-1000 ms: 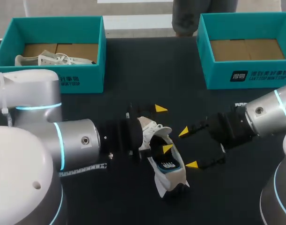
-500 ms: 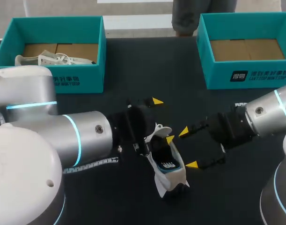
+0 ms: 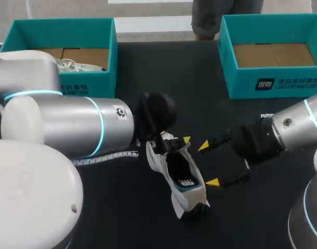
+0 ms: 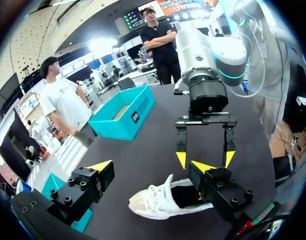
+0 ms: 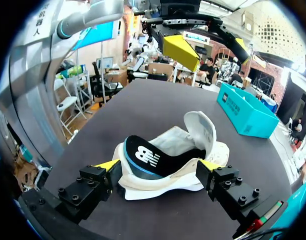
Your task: Take the shoe out of the shoebox, open the shoe tongue, remove and reinsert the insole, then place the shoe into the shoebox
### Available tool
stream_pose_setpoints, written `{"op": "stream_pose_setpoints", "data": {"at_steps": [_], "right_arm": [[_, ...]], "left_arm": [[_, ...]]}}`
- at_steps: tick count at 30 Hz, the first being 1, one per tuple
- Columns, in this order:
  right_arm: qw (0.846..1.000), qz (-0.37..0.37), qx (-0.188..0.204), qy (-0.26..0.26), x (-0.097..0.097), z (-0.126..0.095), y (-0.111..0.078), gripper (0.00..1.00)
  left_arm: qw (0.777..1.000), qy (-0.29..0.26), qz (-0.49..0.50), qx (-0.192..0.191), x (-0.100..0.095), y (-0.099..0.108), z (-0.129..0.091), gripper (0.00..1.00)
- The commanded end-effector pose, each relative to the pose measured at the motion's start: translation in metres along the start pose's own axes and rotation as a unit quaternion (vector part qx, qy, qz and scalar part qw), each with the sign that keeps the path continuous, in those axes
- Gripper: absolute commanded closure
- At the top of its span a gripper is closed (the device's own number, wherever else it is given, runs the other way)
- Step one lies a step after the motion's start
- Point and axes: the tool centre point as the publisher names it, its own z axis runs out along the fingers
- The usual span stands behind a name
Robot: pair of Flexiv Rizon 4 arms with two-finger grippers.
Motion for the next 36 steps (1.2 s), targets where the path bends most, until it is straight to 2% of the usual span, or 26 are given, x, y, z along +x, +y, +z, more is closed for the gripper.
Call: {"op": "stream_pose_setpoints", "data": {"at_steps": [1, 7, 10, 17, 21, 26, 27, 28, 30, 32, 34, 36], "right_arm": [[1.0, 0.001, 0.003, 0.0, 0.0, 0.001, 0.001, 0.0], [1.0, 0.001, 0.003, 0.0, 0.0, 0.001, 0.001, 0.0], [1.0, 0.001, 0.003, 0.0, 0.0, 0.001, 0.001, 0.0], [1.0, 0.001, 0.003, 0.0, 0.0, 0.001, 0.001, 0.0], [1.0, 0.001, 0.003, 0.0, 0.0, 0.001, 0.001, 0.0], [1.0, 0.001, 0.003, 0.0, 0.0, 0.001, 0.001, 0.0], [1.0, 0.001, 0.003, 0.0, 0.0, 0.001, 0.001, 0.0], [1.0, 0.001, 0.003, 0.0, 0.0, 0.001, 0.001, 0.0], [1.0, 0.001, 0.003, 0.0, 0.0, 0.001, 0.001, 0.0], [1.0, 0.001, 0.003, 0.0, 0.0, 0.001, 0.001, 0.0], [1.0, 0.001, 0.003, 0.0, 0.0, 0.001, 0.001, 0.0], [1.0, 0.001, 0.003, 0.0, 0.0, 0.001, 0.001, 0.0]], "left_arm": [[1.0, 0.01, -0.014, -0.002, -0.012, 0.001, 0.003, 0.0], [0.998, 0.011, -0.035, -0.043, -0.021, -0.007, 0.003, 0.0], [0.997, 0.008, -0.046, -0.057, -0.023, -0.003, 0.003, 0.0], [0.993, -0.035, -0.095, -0.061, -0.031, -0.004, -0.01, 0.0], [0.987, -0.013, -0.124, -0.104, -0.034, -0.013, -0.011, 0.0], [0.975, -0.006, -0.169, -0.144, -0.035, -0.009, -0.015, 0.0], [0.971, -0.002, -0.176, -0.164, -0.035, -0.007, -0.015, 0.0], [0.97, -0.006, -0.183, -0.159, -0.036, -0.007, -0.016, 0.0], [0.965, 0.0, -0.19, -0.18, -0.036, -0.005, -0.017, 0.0], [0.956, 0.007, -0.198, -0.214, -0.037, -0.001, -0.018, 0.0], [0.953, 0.028, -0.195, -0.23, -0.038, 0.0, -0.018, 0.0], [0.942, 0.049, -0.193, -0.27, -0.04, 0.002, -0.017, 0.0]]}}
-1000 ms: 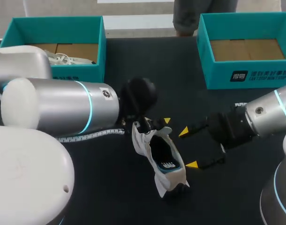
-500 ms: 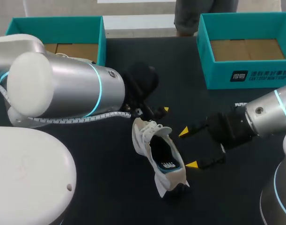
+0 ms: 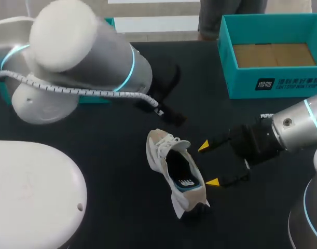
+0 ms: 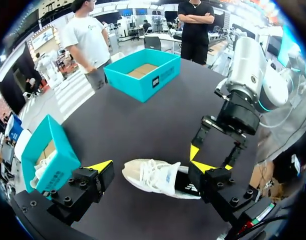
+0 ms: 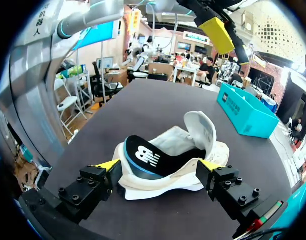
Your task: Take the shoe out of the shoebox, open the shoe tongue, remove and reinsert the insole, then place the shoe into the shoebox
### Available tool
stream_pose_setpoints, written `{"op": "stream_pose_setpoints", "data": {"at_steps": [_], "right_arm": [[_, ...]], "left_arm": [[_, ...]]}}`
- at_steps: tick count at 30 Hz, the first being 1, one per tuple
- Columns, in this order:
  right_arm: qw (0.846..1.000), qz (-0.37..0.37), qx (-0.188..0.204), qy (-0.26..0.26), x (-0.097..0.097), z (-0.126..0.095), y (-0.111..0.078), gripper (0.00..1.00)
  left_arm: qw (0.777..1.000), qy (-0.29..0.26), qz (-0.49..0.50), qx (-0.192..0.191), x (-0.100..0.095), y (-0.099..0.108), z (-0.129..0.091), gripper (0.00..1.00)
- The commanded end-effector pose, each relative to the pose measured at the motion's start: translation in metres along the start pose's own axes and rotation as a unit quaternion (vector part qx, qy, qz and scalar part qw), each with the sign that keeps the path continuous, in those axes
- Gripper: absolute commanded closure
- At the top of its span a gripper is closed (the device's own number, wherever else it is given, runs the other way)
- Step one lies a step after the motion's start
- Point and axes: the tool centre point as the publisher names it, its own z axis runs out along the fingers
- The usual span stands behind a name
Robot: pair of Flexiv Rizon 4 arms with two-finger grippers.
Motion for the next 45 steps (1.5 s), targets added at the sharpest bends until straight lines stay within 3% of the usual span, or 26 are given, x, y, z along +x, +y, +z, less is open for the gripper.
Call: {"op": "stream_pose_setpoints", "data": {"at_steps": [1, 3, 4, 10, 14, 19, 23, 24, 25, 26, 28, 29, 30, 34, 39, 42, 45], "right_arm": [[1.0, 0.001, 0.003, 0.0, 0.0, 0.001, 0.001, 0.0], [1.0, 0.001, 0.003, 0.0, 0.0, 0.001, 0.001, 0.0], [1.0, 0.001, 0.003, 0.0, 0.0, 0.001, 0.001, 0.0], [1.0, 0.001, 0.003, 0.0, 0.0, 0.001, 0.001, 0.0], [1.0, 0.001, 0.003, 0.0, 0.0, 0.001, 0.001, 0.0], [1.0, 0.001, 0.003, 0.0, 0.0, 0.001, 0.001, 0.0], [1.0, 0.001, 0.003, 0.0, 0.0, 0.001, 0.001, 0.0], [1.0, 0.001, 0.003, 0.0, 0.0, 0.001, 0.001, 0.0], [1.0, 0.001, 0.003, 0.0, 0.0, 0.001, 0.001, 0.0], [1.0, 0.001, 0.003, 0.0, 0.0, 0.001, 0.001, 0.0], [1.0, 0.001, 0.003, 0.0, 0.0, 0.001, 0.001, 0.0], [1.0, 0.001, 0.003, 0.0, 0.0, 0.001, 0.001, 0.0], [1.0, 0.001, 0.003, 0.0, 0.0, 0.001, 0.001, 0.0], [1.0, 0.001, 0.003, 0.0, 0.0, 0.001, 0.001, 0.0], [1.0, 0.001, 0.003, 0.0, 0.0, 0.001, 0.001, 0.0], [1.0, 0.001, 0.003, 0.0, 0.0, 0.001, 0.001, 0.0], [1.0, 0.001, 0.003, 0.0, 0.0, 0.001, 0.001, 0.0]], "left_arm": [[0.995, 0.021, 0.009, -0.101, -0.007, -0.005, -0.004, 0.0], [0.992, 0.026, 0.014, -0.126, -0.008, -0.004, -0.006, 0.0], [0.987, 0.02, 0.017, -0.157, -0.008, -0.004, -0.007, 0.0], [0.976, 0.03, 0.062, -0.206, -0.013, -0.003, -0.012, 0.0], [0.973, 0.047, 0.111, -0.197, -0.009, -0.007, -0.014, 0.0], [0.962, 0.073, 0.152, -0.213, -0.016, -0.007, -0.012, 0.0], [0.953, 0.093, 0.226, -0.178, -0.016, -0.01, -0.012, 0.01], [0.954, 0.099, 0.229, -0.167, -0.016, -0.01, -0.014, 0.18], [0.947, 0.107, 0.25, -0.17, -0.018, -0.009, -0.013, 0.28], [0.944, 0.112, 0.28, -0.136, -0.017, -0.01, -0.014, 0.53], [0.928, 0.13, 0.327, -0.125, -0.016, -0.011, -0.015, 0.85], [0.921, 0.148, 0.347, -0.098, -0.015, -0.012, -0.017, 1.0], [0.906, 0.16, 0.376, -0.107, -0.012, -0.014, -0.016, 1.0], [0.869, 0.193, 0.449, -0.075, -0.006, -0.017, -0.016, 1.0], [0.82, 0.225, 0.521, -0.078, 0.002, -0.024, -0.013, 1.0], [0.797, 0.239, 0.548, -0.088, 0.008, -0.032, -0.012, 1.0], [0.793, 0.24, 0.552, -0.092, 0.011, -0.034, -0.012, 1.0]]}}
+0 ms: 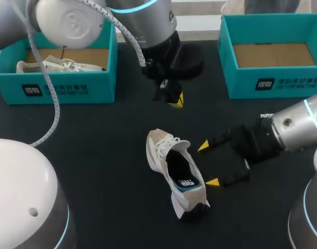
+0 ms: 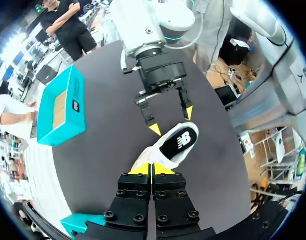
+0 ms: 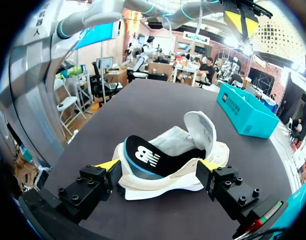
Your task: Take the shoe out of the shoebox, open the shoe tongue, remove and reinsert the insole, then place the shoe into the shoebox
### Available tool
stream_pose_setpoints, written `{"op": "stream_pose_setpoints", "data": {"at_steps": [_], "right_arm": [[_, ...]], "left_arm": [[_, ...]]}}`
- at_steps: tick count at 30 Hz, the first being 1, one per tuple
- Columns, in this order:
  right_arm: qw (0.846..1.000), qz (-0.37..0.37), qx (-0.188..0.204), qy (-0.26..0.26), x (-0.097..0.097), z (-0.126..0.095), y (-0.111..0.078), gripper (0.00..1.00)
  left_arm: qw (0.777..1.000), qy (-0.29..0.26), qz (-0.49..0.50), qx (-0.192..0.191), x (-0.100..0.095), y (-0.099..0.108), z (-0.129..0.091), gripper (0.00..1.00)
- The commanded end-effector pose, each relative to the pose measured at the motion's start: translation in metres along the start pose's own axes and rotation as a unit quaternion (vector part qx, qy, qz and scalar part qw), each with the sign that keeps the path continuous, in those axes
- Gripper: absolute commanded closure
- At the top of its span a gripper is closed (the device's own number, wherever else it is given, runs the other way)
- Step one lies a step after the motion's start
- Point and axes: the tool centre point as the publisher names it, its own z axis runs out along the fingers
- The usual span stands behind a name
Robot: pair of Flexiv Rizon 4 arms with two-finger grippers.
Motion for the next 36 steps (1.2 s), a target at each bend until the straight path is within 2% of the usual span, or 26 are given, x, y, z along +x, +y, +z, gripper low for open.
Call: {"op": "stream_pose_setpoints", "data": {"at_steps": [1, 5, 9, 13, 15, 18, 22, 27, 36], "right_arm": [[1.0, 0.001, 0.003, 0.0, 0.0, 0.001, 0.001, 0.0], [1.0, -0.002, 0.005, 0.004, 0.001, -0.002, 0.001, 0.0], [0.999, 0.025, 0.014, 0.024, -0.005, -0.022, 0.004, 0.0], [0.997, 0.002, 0.042, 0.065, -0.011, -0.043, 0.007, 0.0], [0.994, -0.009, 0.047, 0.098, -0.011, -0.052, 0.009, 0.0], [0.99, -0.034, 0.059, 0.123, -0.011, -0.064, 0.009, 0.0], [0.99, -0.03, 0.068, 0.118, -0.017, -0.079, 0.008, 0.0], [0.991, -0.019, 0.093, 0.092, -0.03, -0.098, -0.007, 0.0], [0.987, -0.043, 0.123, 0.09, -0.037, -0.139, -0.022, 0.0]], "left_arm": [[0.994, 0.043, 0.104, -0.007, -0.008, -0.002, 0.002, 1.0], [0.994, 0.043, 0.104, -0.007, -0.008, -0.002, 0.002, 1.0], [0.994, 0.043, 0.104, -0.007, -0.008, -0.002, 0.002, 1.0], [0.994, 0.043, 0.104, -0.007, -0.008, -0.002, 0.002, 1.0], [0.994, 0.043, 0.104, -0.007, -0.008, -0.002, 0.002, 1.0], [0.994, 0.043, 0.104, -0.007, -0.008, -0.002, 0.002, 1.0], [0.994, 0.043, 0.104, -0.007, -0.008, -0.002, 0.002, 1.0], [0.994, 0.043, 0.104, -0.007, -0.008, -0.002, 0.002, 1.0], [0.994, 0.043, 0.104, -0.007, -0.008, -0.002, 0.002, 1.0]]}}
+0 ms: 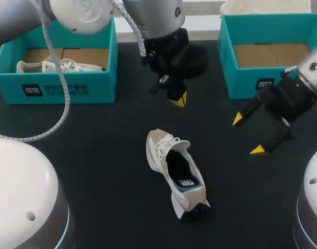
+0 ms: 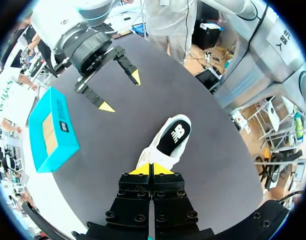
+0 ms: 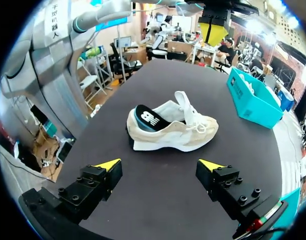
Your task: Take the shoe out of the shoebox, open the shoe tongue, remove and reinsert the insole, then place the shoe into the shoebox
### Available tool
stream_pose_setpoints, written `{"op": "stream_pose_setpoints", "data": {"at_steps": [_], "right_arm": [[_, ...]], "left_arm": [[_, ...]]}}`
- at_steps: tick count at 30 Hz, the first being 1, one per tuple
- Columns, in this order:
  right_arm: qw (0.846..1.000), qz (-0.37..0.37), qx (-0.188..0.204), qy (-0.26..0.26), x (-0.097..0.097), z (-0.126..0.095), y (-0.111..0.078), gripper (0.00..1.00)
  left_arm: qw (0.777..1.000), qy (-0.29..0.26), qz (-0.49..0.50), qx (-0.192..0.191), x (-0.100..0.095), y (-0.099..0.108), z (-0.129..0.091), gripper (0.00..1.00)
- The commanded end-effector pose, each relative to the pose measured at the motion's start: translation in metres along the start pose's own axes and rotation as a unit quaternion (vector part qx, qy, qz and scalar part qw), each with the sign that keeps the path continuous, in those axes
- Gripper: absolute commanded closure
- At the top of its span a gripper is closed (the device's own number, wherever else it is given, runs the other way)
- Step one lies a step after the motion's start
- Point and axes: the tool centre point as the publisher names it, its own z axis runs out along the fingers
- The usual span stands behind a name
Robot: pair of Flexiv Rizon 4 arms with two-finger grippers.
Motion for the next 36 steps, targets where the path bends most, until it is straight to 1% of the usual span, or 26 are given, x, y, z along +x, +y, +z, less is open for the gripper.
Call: {"op": "stream_pose_setpoints", "data": {"at_steps": [1, 19, 21, 22, 23, 24, 25, 26, 27, 28, 29, 30, 32, 36], "right_arm": [[1.0, -0.006, 0.015, -0.009, 0.007, -0.025, -0.004, 0.0], [1.0, -0.006, 0.015, -0.009, 0.007, -0.025, -0.004, 0.0], [1.0, -0.006, 0.015, -0.009, 0.007, -0.025, -0.004, 0.0], [1.0, -0.006, 0.015, -0.009, 0.007, -0.025, -0.004, 0.0], [1.0, -0.006, 0.015, -0.009, 0.007, -0.025, -0.004, 0.0], [1.0, -0.006, 0.015, -0.009, 0.007, -0.025, -0.004, 0.0], [1.0, -0.006, 0.015, -0.009, 0.007, -0.025, -0.004, 0.0], [1.0, -0.006, 0.015, -0.009, 0.007, -0.025, -0.004, 0.0], [1.0, -0.006, 0.015, -0.009, 0.007, -0.025, -0.004, 0.0], [1.0, -0.006, 0.015, -0.009, 0.007, -0.025, -0.004, 0.0], [1.0, -0.006, 0.015, -0.009, 0.007, -0.025, -0.004, 0.0], [1.0, -0.006, 0.015, -0.009, 0.007, -0.025, -0.004, 0.0], [1.0, -0.006, 0.015, -0.009, 0.007, -0.025, -0.004, 0.0], [1.0, -0.006, 0.015, -0.009, 0.007, -0.025, -0.004, 0.0]], "left_arm": [[1.0, 0.0, 0.0, 0.0, 0.0, 0.001, 0.0, 1.0], [1.0, 0.0, 0.0, 0.0, 0.0, 0.001, 0.0, 1.0], [0.999, -0.037, 0.037, -0.002, 0.0, -0.002, 0.003, 1.0], [0.997, -0.032, 0.062, -0.024, 0.001, -0.002, 0.006, 1.0], [0.994, -0.04, 0.096, -0.034, 0.001, -0.003, 0.01, 1.0], [0.992, -0.053, 0.112, -0.029, 0.002, -0.004, 0.012, 1.0], [0.991, -0.049, 0.121, -0.037, 0.002, -0.002, 0.016, 1.0], [0.988, -0.036, 0.148, -0.038, 0.003, -0.003, 0.02, 1.0], [0.986, -0.037, 0.159, -0.034, 0.003, -0.004, 0.021, 1.0], [0.983, -0.04, 0.173, -0.04, 0.001, -0.004, 0.021, 1.0], [0.982, -0.044, 0.184, -0.029, -0.001, -0.005, 0.02, 1.0], [0.98, -0.033, 0.192, -0.037, -0.002, -0.004, 0.019, 1.0], [0.978, -0.014, 0.206, -0.028, -0.003, -0.004, 0.019, 1.0], [0.978, -0.014, 0.206, -0.028, -0.003, -0.004, 0.019, 1.0]]}}
